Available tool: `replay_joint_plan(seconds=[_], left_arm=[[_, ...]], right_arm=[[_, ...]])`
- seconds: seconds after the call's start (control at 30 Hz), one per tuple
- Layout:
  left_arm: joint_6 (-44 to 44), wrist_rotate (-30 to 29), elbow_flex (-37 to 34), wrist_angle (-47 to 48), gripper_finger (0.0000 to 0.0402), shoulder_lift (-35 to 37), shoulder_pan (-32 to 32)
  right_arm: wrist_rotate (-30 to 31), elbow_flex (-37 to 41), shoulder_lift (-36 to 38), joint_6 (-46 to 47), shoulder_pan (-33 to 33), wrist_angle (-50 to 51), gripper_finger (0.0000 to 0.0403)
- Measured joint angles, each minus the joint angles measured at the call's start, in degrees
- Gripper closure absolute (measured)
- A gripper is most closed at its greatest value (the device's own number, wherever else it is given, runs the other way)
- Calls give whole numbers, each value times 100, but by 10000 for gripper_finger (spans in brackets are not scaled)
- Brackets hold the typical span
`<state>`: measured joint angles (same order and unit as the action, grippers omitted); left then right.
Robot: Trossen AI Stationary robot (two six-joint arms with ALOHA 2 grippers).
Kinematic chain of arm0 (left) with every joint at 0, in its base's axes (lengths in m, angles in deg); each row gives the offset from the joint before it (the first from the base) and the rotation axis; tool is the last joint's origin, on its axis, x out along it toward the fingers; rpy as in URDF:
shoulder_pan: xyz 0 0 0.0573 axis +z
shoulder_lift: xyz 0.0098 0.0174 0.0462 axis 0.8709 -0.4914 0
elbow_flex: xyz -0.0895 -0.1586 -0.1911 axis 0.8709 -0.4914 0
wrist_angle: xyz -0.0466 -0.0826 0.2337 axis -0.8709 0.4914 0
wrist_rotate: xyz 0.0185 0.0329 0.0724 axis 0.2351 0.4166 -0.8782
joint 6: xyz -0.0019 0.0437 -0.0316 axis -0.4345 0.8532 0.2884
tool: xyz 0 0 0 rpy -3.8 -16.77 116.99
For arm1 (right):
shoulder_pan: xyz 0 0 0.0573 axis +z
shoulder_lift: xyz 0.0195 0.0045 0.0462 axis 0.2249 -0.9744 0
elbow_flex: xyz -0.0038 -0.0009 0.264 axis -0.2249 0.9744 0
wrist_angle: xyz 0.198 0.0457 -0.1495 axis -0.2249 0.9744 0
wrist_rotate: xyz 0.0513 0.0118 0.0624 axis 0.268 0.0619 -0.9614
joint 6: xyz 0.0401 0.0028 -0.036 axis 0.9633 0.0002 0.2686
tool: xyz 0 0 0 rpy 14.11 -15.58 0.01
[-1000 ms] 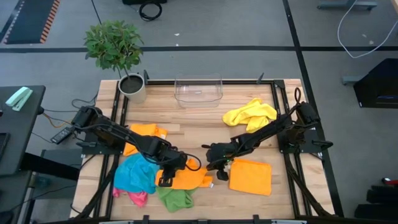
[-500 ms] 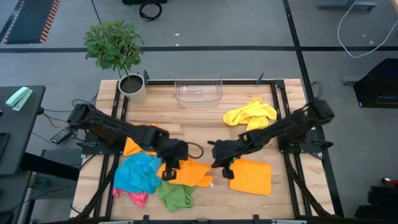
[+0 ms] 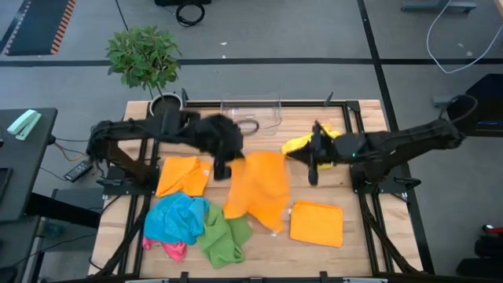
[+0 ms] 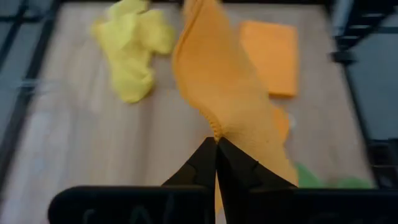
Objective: Fold microfiber towels
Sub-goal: Fold the middle orange towel on the table
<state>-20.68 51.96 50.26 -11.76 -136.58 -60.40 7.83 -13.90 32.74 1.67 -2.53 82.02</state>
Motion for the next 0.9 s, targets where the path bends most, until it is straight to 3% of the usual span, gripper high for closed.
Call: replay_joint_plan(seconds=[0.17,0.4,0.5,0.63,0.73,0.8,0.9], left_arm=[[143,1,-8,89,385,-62,672],[824,18,3,29,393,27,1136],[917,27,319,248,389,71,1152],[838,4,1038,829,391,72,883],[179,135,1338,1559,396,75,492],[-463,326,1178,2125,393,67,93],[-1273,337,243,2017,391,62,-758]], right_arm=[[-240,-526,33,-336,-508,721,402],[-124,-2260,-383,-884,-731,2221,402],[-121,-2962,-689,-963,-781,2818,402],[-602,-3357,-1158,-613,-638,3360,402],[-934,-3185,-1519,-141,-213,3488,402],[-1147,-2942,-1767,271,185,3376,402],[-1244,-2409,-2179,849,857,2959,402]])
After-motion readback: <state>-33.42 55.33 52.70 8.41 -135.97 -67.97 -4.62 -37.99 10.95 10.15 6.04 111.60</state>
